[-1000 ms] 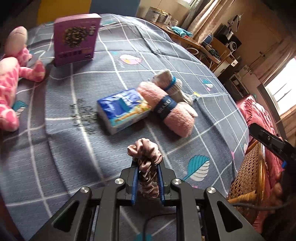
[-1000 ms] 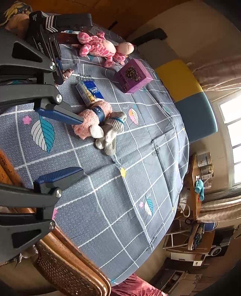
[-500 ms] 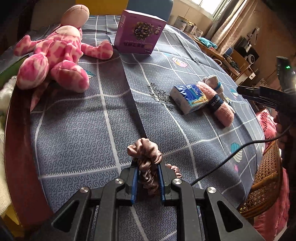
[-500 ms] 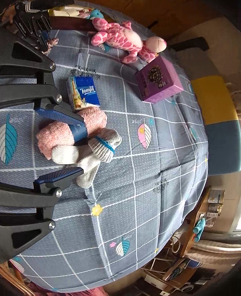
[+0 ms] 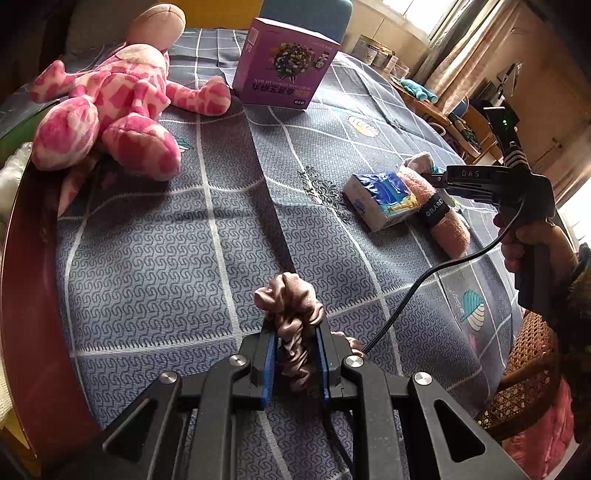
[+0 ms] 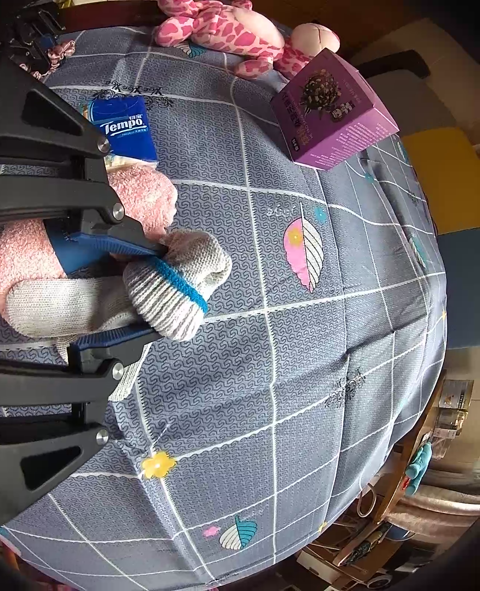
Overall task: Organize soft objects
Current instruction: 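Grasp the pink satin scrunchie with the left gripper while the right gripper grasps the white knit sock, then carry the scrunchie into the gold tray and open the left gripper while the right gripper holds the white sock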
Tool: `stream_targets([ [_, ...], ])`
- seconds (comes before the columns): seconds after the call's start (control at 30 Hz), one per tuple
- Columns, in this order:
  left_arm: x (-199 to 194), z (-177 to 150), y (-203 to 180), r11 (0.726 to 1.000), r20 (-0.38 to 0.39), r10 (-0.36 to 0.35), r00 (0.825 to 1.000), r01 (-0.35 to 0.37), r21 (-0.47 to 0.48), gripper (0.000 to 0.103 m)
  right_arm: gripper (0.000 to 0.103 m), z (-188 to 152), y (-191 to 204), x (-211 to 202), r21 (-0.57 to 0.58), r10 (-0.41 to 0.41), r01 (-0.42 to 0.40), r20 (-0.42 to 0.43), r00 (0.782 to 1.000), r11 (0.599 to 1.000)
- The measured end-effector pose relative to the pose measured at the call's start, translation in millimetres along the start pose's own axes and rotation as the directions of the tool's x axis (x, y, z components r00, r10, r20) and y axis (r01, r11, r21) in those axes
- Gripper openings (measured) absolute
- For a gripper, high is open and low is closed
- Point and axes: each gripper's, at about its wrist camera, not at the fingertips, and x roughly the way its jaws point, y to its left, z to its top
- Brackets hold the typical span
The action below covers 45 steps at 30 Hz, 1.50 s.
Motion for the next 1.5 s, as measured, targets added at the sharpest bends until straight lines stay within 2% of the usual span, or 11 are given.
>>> stream_targets([
  [0.17,-1.1,-1.9,-2.0,1.000,0.023,0.020,1.000,-0.020,0.002,0.017,0.039,0.3,-4.4,7.5,0.033,0.025,-0.024,-0.028,0.999,0.999],
  [0.4,-9.7,-2.6,-10.3,0.998,0.070,0.063,0.996,-0.065,0.028,0.016,0.044,-1.0,-3.5,14.5,0.015,0.002,-0.002,-0.020,1.000,1.000],
  [0.6,-32.5,-0.5,-13.1,0.995,0.123,0.090,0.988,-0.094,0.025,0.016,0.045,-2.6,3.3,15.9,-0.035,-0.032,0.031,-0.008,0.999,0.999],
  [1.0,-102.7,1.4,-8.8,0.982,0.281,0.181,0.943,-0.188,0.000,0.016,0.046,-5.4,6.1,15.3,-0.065,-0.042,0.042,0.007,0.999,0.997],
  [1.5,-147.2,-11.1,16.0,0.966,0.353,0.258,0.899,-0.250,-0.069,0.016,0.046,-6.5,7.7,14.9,-0.077,-0.054,0.055,0.012,0.998,0.995],
])
